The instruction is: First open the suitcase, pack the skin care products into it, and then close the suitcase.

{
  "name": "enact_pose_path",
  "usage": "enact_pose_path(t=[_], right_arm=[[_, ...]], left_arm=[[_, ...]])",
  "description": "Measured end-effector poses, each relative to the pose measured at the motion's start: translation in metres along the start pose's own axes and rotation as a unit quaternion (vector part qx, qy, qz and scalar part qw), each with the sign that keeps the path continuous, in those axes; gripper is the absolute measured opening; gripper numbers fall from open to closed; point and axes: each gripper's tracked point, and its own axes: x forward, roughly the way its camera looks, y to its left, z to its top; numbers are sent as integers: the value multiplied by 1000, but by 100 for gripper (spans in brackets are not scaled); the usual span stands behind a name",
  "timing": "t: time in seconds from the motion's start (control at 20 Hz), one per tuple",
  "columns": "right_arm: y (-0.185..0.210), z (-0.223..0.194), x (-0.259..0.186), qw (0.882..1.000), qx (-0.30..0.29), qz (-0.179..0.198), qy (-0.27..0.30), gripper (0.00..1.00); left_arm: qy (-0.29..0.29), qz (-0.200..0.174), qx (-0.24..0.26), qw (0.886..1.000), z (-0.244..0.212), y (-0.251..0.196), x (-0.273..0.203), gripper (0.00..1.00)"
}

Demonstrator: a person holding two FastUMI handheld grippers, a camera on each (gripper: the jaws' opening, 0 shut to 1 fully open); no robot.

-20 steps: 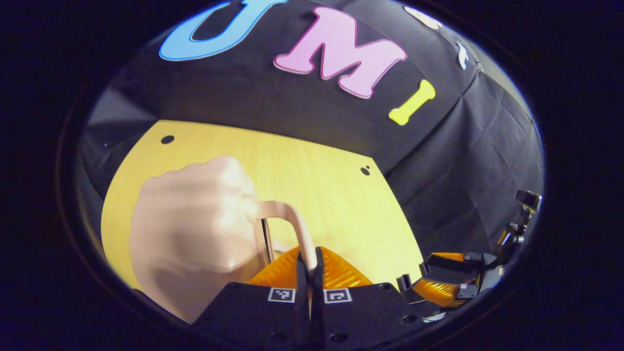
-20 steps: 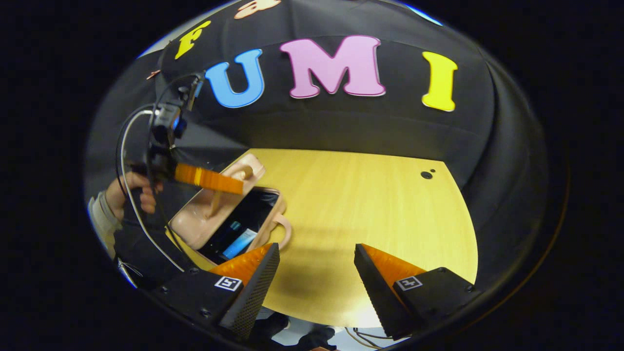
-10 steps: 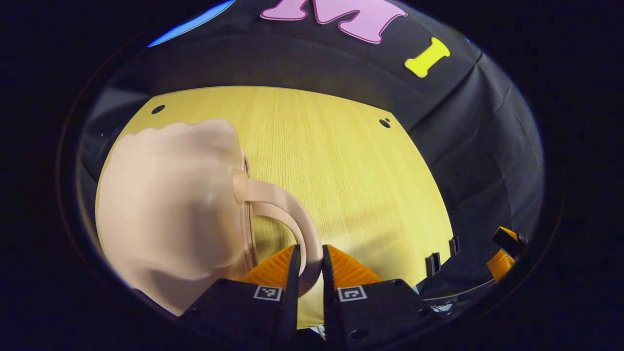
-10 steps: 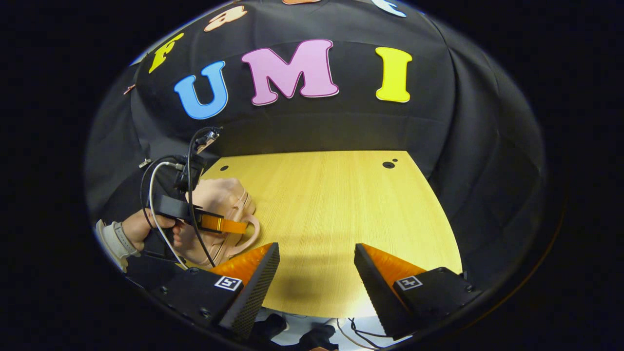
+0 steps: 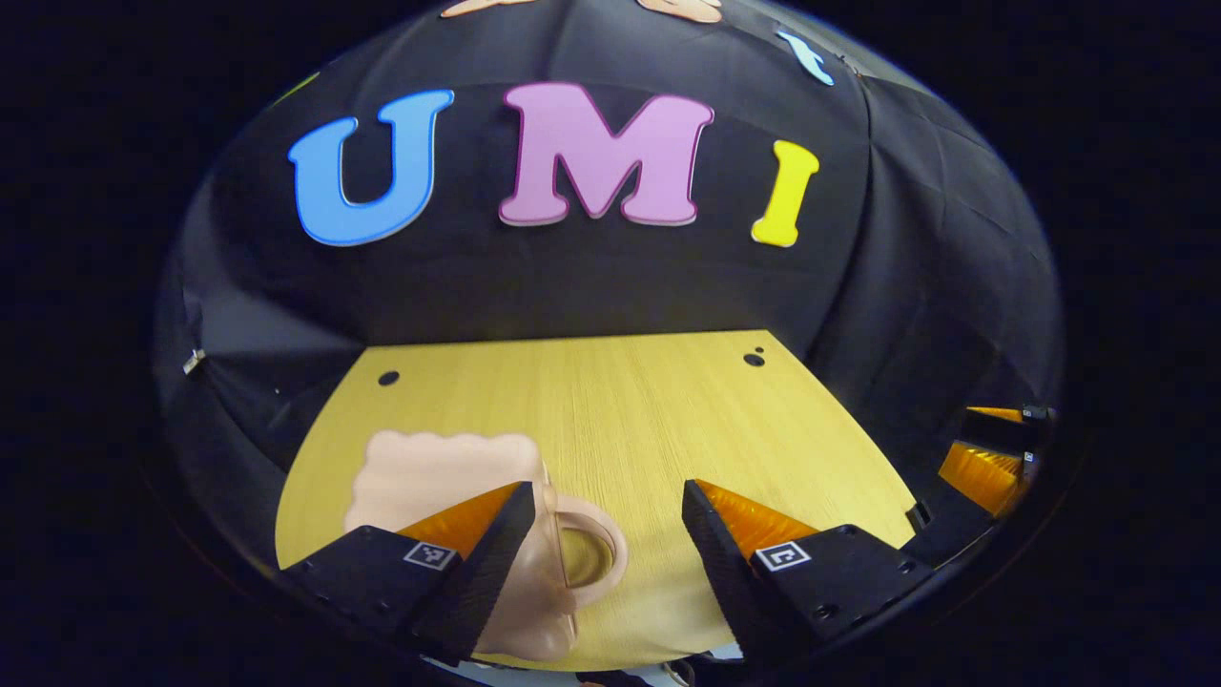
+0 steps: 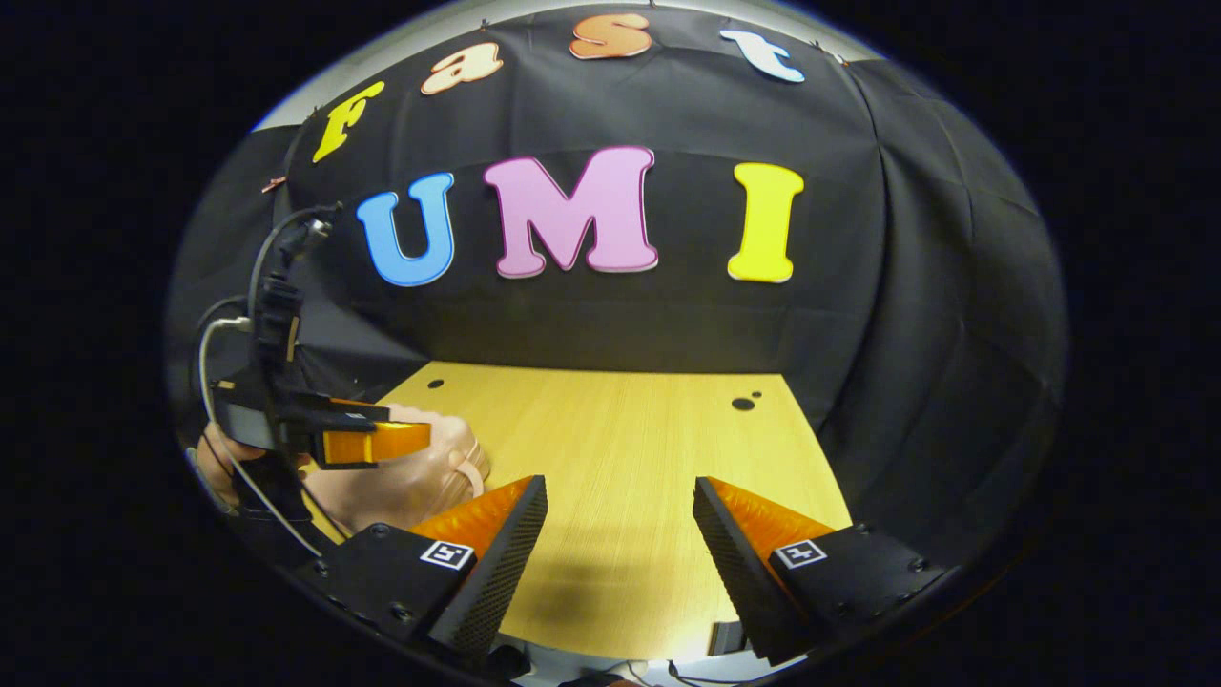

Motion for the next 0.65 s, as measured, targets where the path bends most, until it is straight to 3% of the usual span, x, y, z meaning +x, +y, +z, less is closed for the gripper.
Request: enact_pose_path(t=[0.05,0.35,0.65], right_arm=[[2,15,0,1000,-4,3,-20,98],[12,114,-18,989,-30,21,-143,97],[9,147,-34,979,-51,34,-195,98]], left_arm=[[-15,6,-2,1000,14,-1,-13,98],[-149,50,-13,988,103,-8,-88,97],[-239,100,-14,966,130,-14,-137,97]])
